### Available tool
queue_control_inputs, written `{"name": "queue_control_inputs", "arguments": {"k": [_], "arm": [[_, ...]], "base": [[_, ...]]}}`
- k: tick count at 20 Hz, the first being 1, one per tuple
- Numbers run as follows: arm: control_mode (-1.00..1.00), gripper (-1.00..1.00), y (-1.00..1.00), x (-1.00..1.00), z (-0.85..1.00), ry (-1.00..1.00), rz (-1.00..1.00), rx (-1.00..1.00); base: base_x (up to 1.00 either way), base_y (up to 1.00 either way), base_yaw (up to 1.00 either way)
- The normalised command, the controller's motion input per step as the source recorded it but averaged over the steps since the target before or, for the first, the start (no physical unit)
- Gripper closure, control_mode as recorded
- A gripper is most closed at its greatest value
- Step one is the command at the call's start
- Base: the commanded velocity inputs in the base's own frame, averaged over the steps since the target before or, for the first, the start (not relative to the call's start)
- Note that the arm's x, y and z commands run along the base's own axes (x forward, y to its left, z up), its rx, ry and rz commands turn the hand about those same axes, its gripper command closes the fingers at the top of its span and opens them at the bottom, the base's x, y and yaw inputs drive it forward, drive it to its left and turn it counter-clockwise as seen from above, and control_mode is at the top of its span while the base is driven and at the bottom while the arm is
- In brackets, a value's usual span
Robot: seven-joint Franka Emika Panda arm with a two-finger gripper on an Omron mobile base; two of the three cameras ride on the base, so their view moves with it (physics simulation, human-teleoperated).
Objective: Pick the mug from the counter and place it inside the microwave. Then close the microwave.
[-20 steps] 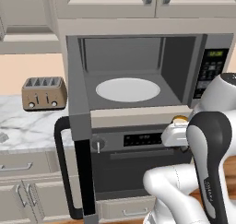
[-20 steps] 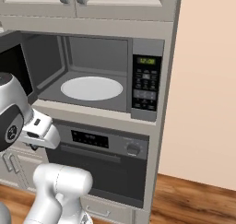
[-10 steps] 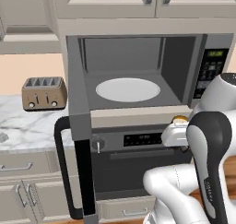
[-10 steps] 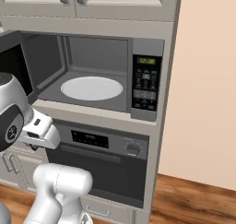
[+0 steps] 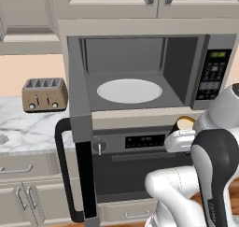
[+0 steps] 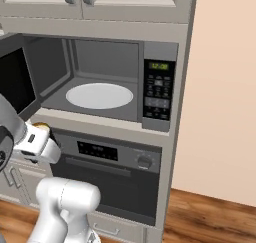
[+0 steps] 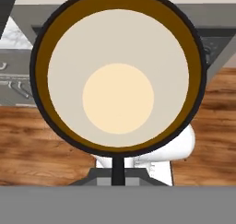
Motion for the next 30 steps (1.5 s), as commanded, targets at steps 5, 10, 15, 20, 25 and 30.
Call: {"name": "queue_control_inputs", "arguments": {"k": [5,10,15,20,25,30], "arm": [[-1.0,1.0,-0.02,0.0,0.25,-0.15,0.01,-0.04],[-1.0,1.0,0.0,0.0,0.55,-0.07,0.0,0.02],[-1.0,1.0,0.0,0.07,0.29,-0.02,0.0,0.03],[-1.0,1.0,0.0,0.73,0.17,0.13,0.02,0.01],[-1.0,1.0,0.0,0.88,0.04,0.2,0.0,0.0],[-1.0,1.0,0.08,0.38,-0.1,0.03,0.0,0.0]], "base": [[0.0,0.0,0.0],[0.0,0.0,0.0],[0.0,0.0,0.0],[0.0,0.0,0.0],[0.0,0.0,0.0],[0.0,0.0,0.0]]}}
